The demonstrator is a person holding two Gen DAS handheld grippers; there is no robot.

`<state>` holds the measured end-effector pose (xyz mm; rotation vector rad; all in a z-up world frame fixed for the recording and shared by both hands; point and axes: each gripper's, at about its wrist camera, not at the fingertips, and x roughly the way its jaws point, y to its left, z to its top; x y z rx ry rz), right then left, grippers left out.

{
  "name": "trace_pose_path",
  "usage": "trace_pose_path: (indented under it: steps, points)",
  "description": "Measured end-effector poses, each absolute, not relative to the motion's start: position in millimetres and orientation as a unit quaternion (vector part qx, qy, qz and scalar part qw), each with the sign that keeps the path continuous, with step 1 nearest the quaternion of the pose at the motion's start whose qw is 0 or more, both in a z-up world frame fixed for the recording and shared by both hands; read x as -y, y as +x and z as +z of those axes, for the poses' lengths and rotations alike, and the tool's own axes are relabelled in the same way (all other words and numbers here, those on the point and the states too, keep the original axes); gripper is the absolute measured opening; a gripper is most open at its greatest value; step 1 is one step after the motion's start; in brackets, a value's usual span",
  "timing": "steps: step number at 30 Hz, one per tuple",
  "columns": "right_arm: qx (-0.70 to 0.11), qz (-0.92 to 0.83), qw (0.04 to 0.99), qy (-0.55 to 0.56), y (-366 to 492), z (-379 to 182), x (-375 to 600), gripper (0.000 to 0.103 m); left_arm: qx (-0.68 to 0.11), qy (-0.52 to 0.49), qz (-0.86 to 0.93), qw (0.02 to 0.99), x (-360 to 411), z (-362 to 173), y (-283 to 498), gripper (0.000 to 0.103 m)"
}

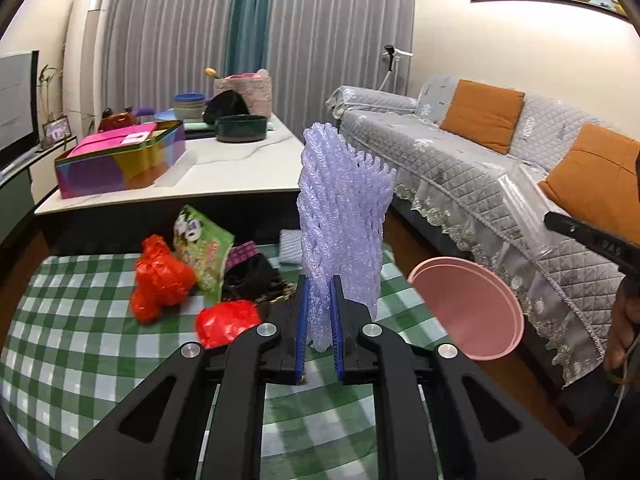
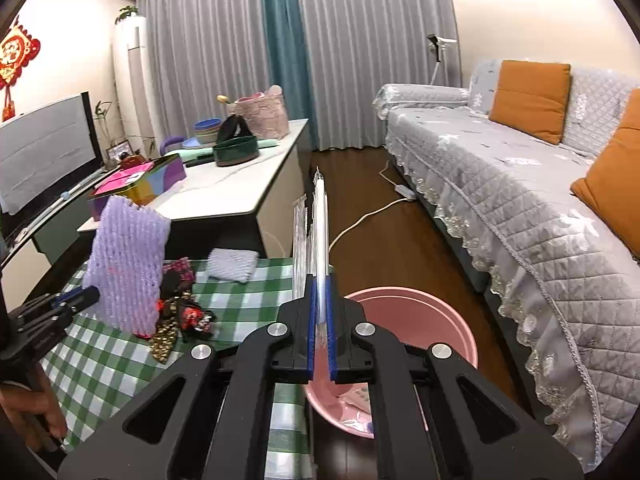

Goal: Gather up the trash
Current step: 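Carry the foam net and tubes to the pink bin and release them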

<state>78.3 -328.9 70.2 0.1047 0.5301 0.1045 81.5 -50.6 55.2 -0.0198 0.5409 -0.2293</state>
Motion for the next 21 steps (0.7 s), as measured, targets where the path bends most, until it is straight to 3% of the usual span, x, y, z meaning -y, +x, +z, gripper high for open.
trace_pose_path:
  steps: [21]
  points:
    - [-0.263, -0.011, 0.963, 0.064, 91.4, 56.7, 389.8, 0.005, -0.281, 0.009, -0.164, 0.946, 127.1, 44.0, 102.7, 0.01]
